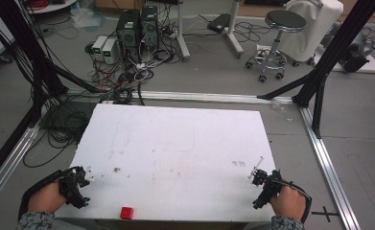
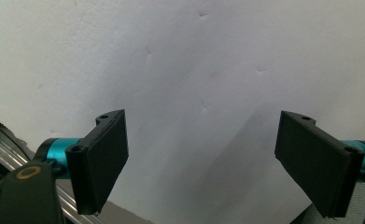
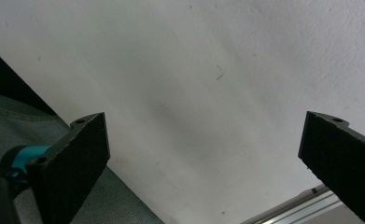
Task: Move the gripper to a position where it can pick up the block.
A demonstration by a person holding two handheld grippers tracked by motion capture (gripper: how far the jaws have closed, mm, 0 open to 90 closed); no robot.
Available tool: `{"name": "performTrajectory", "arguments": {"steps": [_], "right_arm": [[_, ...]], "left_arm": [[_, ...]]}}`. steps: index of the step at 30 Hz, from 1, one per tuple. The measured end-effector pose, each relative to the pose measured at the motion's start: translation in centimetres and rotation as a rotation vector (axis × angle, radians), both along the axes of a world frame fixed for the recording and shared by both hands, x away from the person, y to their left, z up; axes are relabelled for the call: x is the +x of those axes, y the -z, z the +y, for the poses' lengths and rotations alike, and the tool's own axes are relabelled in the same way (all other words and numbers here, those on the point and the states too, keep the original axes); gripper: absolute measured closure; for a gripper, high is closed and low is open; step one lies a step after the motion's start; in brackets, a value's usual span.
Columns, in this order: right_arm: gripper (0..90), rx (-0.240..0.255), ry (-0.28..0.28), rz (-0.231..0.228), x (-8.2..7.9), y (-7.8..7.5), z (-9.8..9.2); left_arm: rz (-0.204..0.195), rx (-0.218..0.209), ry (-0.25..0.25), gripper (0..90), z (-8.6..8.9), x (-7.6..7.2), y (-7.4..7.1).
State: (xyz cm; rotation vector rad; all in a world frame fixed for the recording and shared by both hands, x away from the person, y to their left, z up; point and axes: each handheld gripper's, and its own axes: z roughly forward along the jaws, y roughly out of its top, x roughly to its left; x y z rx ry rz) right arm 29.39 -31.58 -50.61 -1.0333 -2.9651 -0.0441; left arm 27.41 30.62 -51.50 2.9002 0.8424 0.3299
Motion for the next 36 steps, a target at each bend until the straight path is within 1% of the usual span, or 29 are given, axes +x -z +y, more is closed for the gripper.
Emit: {"name": "performTrajectory", "arguments": {"steps": [5, 11, 19, 20, 22, 23, 28, 30, 33, 36], "right_arm": [[1.1, 0.004, 0.002, -0.004, -0.02, -0.13, 0.12], [1.1, 0.003, 0.001, -0.002, -0.03, -0.17, 0.13], [1.1, 0.005, -0.004, -0.006, -0.03, -0.21, -0.01], [1.1, 0.010, 0.002, -0.008, -0.06, -0.22, -0.02], [1.1, 0.003, -0.003, -0.003, -0.05, -0.25, 0.01], [1.1, 0.003, -0.003, -0.003, -0.05, -0.25, 0.01], [1.1, 0.008, 0.000, -0.006, -0.07, -0.32, 0.07], [1.1, 0.010, 0.009, -0.010, -0.14, -0.41, 0.06], [1.1, 0.012, 0.006, -0.011, -0.12, -0.42, 0.02], [1.1, 0.010, 0.002, -0.009, -0.10, -0.39, 0.06]], "left_arm": [[-0.011, -0.005, 0.003, 17.6, 0.02, -0.01, -0.18], [-0.005, -0.005, 0.002, 17.5, 0.01, -0.03, -0.13], [-0.012, -0.004, 0.006, 17.5, -0.07, -0.07, -0.18], [-0.015, -0.004, 0.006, 17.5, -0.08, -0.09, -0.17], [-0.013, -0.006, 0.007, 17.5, -0.10, -0.12, -0.17], [-0.014, -0.002, 0.015, 17.5, -0.11, -0.09, -0.22], [-0.013, -0.012, 0.021, 17.5, -0.22, -0.20, -0.28], [-0.014, -0.006, 0.028, 17.5, -0.22, -0.20, -0.33], [-0.018, -0.013, 0.033, 17.5, -0.27, -0.29, -0.36], [-0.017, -0.013, 0.048, 17.5, -0.41, -0.36, -0.45]]}}
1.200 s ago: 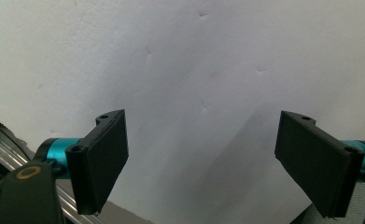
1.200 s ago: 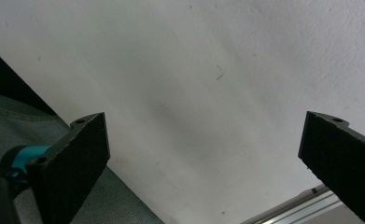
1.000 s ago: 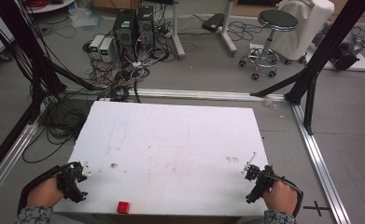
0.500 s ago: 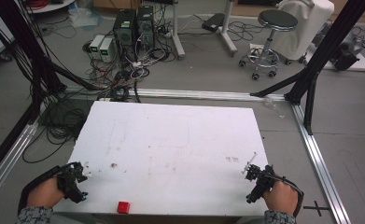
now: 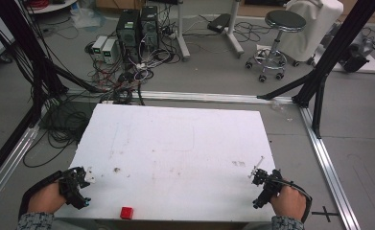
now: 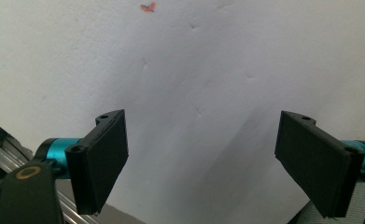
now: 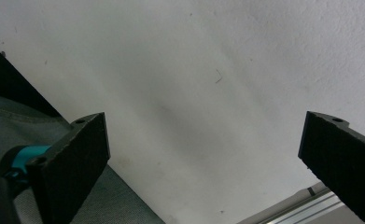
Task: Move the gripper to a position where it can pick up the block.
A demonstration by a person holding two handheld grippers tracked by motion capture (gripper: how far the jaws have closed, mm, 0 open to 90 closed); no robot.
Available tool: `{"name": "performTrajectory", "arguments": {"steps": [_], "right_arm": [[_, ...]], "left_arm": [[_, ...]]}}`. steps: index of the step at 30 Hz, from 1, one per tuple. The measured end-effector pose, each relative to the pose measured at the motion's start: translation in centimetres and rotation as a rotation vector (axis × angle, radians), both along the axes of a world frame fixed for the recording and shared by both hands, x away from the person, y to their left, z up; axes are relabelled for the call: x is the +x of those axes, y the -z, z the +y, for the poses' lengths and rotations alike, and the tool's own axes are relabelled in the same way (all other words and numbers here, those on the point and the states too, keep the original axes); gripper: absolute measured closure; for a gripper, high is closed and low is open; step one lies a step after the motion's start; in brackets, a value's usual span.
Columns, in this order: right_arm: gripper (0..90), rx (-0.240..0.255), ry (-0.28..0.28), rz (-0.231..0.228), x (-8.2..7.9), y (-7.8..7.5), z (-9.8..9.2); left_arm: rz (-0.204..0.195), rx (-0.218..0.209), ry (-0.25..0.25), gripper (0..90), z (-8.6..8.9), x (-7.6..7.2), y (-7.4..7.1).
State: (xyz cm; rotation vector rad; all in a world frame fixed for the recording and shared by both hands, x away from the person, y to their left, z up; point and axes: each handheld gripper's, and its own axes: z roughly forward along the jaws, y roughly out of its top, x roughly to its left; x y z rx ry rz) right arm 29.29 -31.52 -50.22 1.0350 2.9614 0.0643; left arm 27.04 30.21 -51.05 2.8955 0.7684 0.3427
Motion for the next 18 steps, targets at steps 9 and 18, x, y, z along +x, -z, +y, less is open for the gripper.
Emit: {"name": "performTrajectory", "arguments": {"steps": [9, 18], "right_arm": [[1.1, -0.001, -0.001, -0.003, 0.0, -0.2, 0.0], [1.1, 0.011, 0.004, -0.007, 0.0, -0.3, -0.2]], "left_arm": [[-0.016, 0.006, 0.059, 17.5, -0.7, -0.3, -0.5], [-0.025, 0.019, 0.130, 17.3, -2.0, -0.6, -0.8]]}}
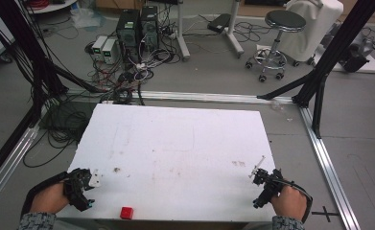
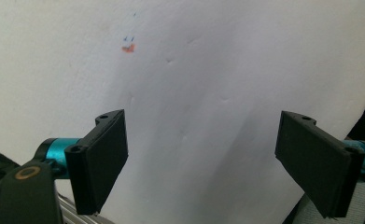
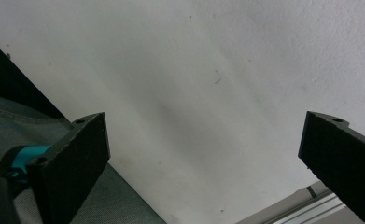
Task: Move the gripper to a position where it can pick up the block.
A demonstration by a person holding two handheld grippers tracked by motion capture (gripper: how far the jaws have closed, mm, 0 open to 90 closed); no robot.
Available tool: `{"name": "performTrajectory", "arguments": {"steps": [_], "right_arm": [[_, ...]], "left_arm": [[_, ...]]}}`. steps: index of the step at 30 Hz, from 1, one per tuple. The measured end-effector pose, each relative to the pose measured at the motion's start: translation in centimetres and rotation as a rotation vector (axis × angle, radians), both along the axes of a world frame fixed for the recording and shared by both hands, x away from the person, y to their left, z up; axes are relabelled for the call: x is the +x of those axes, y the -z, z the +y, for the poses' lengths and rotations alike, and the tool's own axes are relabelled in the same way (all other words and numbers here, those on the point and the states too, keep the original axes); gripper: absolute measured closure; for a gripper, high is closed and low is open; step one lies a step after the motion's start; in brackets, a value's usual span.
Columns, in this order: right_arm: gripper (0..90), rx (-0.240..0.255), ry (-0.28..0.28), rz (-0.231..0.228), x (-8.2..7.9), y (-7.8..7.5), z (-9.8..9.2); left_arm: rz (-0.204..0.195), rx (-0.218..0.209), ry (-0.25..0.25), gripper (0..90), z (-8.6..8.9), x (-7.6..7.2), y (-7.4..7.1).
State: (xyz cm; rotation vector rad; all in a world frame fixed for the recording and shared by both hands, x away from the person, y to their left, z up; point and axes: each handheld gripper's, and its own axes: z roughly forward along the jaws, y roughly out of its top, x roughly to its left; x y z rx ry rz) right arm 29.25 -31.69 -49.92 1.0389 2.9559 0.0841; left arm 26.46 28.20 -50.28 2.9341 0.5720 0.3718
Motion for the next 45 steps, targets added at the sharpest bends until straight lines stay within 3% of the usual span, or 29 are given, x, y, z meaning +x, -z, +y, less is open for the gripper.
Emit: {"name": "performTrajectory", "arguments": {"steps": [7, 16, 45], "right_arm": [[1.1, 0.005, 0.005, -0.003, 0.0, -0.2, -0.1], [1.1, 0.011, 0.005, -0.007, -0.1, -0.3, -0.2], [1.1, 0.017, -0.009, 0.000, 0.0, -0.3, 0.1]], "left_arm": [[-0.006, -0.021, 0.083, 16.4, -1.0, -0.6, -0.3], [0.031, -0.043, 0.201, 16.3, -2.5, -1.3, -0.5], [0.113, -0.029, 0.443, 17.0, -7.8, -3.0, -1.0]]}}
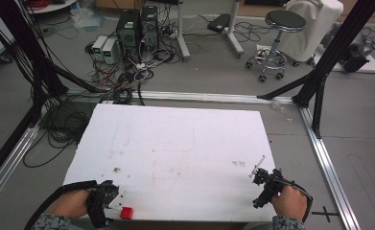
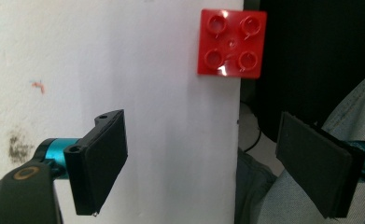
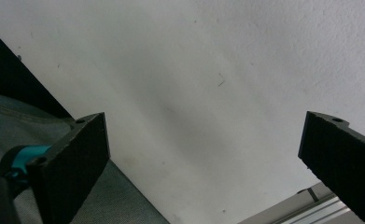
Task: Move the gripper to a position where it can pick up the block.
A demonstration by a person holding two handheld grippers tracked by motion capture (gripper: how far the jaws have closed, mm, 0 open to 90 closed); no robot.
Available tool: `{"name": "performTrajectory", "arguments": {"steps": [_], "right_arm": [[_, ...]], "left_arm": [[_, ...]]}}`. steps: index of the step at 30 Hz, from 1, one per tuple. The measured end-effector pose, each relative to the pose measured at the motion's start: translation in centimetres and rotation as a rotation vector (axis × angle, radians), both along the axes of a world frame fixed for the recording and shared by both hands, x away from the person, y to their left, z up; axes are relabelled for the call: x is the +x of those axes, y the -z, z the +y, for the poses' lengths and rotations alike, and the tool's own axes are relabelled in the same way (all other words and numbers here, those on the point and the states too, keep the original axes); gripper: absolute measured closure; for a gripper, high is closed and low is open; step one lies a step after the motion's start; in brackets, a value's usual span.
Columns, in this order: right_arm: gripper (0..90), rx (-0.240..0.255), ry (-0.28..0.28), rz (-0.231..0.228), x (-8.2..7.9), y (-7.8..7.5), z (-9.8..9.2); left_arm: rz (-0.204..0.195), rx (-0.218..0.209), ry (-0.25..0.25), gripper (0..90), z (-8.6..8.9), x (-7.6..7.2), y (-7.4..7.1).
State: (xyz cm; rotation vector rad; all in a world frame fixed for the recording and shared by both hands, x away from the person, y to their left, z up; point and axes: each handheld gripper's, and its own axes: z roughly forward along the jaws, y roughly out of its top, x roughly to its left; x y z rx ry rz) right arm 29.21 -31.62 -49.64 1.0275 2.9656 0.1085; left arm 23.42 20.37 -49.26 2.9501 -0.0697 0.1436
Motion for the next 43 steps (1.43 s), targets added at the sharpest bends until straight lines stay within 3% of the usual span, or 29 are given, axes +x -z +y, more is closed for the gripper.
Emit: {"name": "performTrajectory", "arguments": {"steps": [16, 20, 28, 32, 43], "right_arm": [[1.1, 0.005, -0.011, 0.000, 0.0, -0.1, 0.2], [1.1, 0.006, 0.003, 0.008, -0.1, -0.1, 0.1], [1.1, 0.011, -0.002, 0.010, -0.1, 0.0, 0.3], [1.1, 0.004, -0.006, 0.012, 0.0, 0.0, 0.4], [1.1, 0.007, -0.001, -0.003, -0.1, -0.2, 0.3]], "left_arm": [[0.056, 0.046, 0.084, 17.0, -2.9, -0.4, 0.6], [0.077, 0.063, 0.127, 17.0, -3.7, -0.4, 0.9], [0.076, 0.091, 0.202, 17.1, -4.8, -0.4, 1.6], [0.075, 0.107, 0.216, 18.1, -4.9, -0.4, 1.9], [0.078, 0.089, 0.205, 18.2, -4.9, -0.5, 1.6]]}}
